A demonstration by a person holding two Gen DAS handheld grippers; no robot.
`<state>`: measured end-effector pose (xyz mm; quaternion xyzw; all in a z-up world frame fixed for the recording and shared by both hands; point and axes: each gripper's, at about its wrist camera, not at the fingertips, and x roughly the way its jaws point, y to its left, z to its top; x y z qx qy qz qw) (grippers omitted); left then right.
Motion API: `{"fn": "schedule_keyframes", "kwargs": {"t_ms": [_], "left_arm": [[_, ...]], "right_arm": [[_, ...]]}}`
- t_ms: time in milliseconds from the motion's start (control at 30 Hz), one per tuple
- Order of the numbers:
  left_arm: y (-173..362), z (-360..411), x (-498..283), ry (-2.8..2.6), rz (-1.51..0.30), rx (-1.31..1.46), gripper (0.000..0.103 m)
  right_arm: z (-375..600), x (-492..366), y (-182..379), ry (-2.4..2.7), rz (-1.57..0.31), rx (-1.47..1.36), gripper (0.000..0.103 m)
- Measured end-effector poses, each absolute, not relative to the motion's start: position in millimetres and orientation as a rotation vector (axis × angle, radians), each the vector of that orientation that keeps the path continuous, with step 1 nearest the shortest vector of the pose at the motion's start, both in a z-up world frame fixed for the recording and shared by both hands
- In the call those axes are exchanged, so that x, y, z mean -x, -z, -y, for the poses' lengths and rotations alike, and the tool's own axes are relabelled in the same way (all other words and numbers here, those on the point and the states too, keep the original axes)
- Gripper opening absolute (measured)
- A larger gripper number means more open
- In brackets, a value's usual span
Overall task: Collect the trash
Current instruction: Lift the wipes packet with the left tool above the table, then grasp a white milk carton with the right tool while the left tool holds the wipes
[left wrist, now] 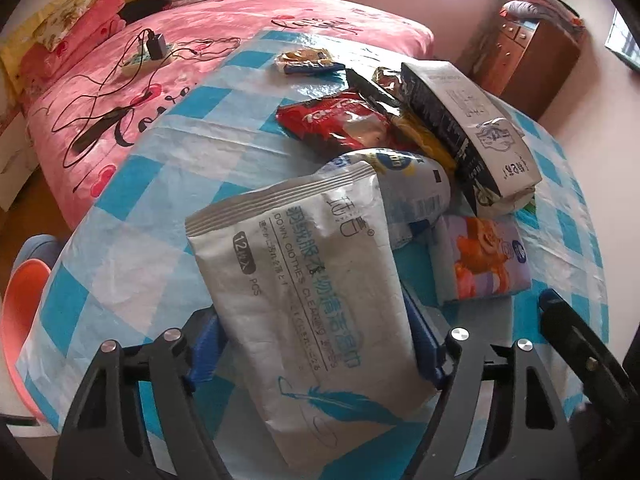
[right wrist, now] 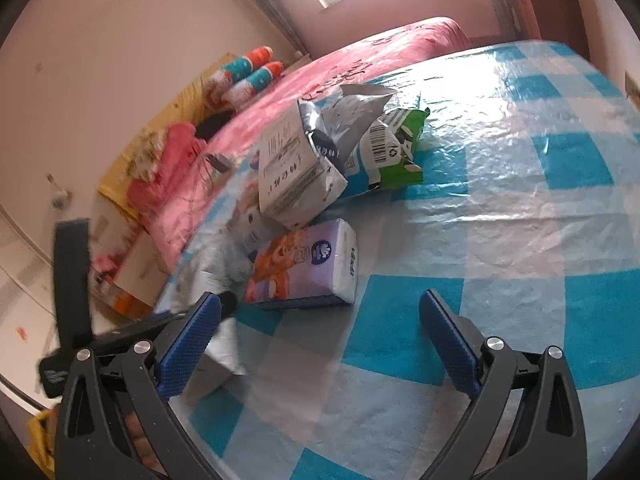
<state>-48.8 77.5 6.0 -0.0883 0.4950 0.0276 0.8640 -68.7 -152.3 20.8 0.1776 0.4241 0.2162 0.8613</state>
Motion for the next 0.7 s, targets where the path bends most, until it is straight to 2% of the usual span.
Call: {"fn": "schedule_keyframes", "kwargs": {"t_ms": [167, 367, 700], "left_arm": [[-10.5, -98.0, 57.2, -0.015, -1.002, 0.212, 0.074], [-15.5, -124.0, 65.8, 0.023, -0.963, 0.234, 0.074], [-22.0, -157.6, 74.3, 0.063, -0.909, 0.224, 0.074]], "right_arm": [[131.3, 70.2, -21.2, -0.420, -0.899, -0.280, 0.098], [146.1, 64.2, -24.4, -0.379, -0.896, -0.372, 0.098], [133.2, 30.7, -61.3, -0.347, -0.837, -0.274, 0.098]]}}
